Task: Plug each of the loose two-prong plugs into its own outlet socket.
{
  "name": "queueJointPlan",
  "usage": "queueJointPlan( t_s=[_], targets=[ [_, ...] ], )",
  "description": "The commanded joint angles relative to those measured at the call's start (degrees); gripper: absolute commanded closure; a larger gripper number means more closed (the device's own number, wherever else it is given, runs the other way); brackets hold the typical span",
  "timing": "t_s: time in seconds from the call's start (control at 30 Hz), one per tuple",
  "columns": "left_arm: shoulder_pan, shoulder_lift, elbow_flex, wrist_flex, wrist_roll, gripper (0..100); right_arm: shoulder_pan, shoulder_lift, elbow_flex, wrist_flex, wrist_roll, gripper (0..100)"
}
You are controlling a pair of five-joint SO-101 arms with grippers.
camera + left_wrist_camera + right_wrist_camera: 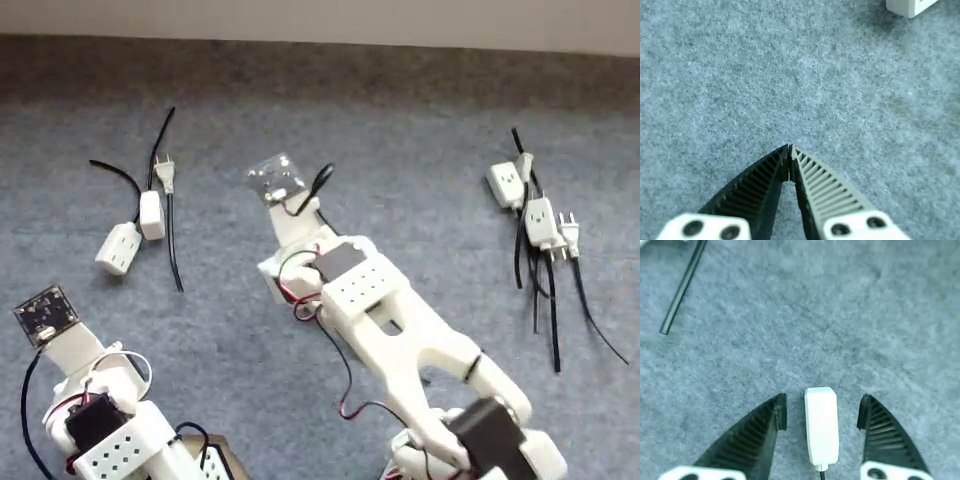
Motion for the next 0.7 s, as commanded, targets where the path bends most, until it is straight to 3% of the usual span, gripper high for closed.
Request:
queueJointPlan(
  t_s=[0.0,0.13,0.23,0.4,0.67],
  targets=[
    [-0.6,-0.3,0.9,0.4,0.4,97,6.5,-8.2,-2.5,1.7,0.6,76.6],
    [-0.6,-0.3,0.9,0.4,0.4,97,13.8,-9.9,2.2,1.5,0.7,76.6],
    [-0.6,-0.3,0.9,0.4,0.4,97,14.1,-9.8,8.2,-3.0,1.6,76.6],
    [-0.6,-0.3,0.9,0.4,0.4,97,11.1,-9.9,17.7,-12.5,6.3,76.6],
    [-0.6,-0.3,0.9,0.4,0.4,97,4.4,-9.9,21.2,-13.5,6.2,76.6]
  ],
)
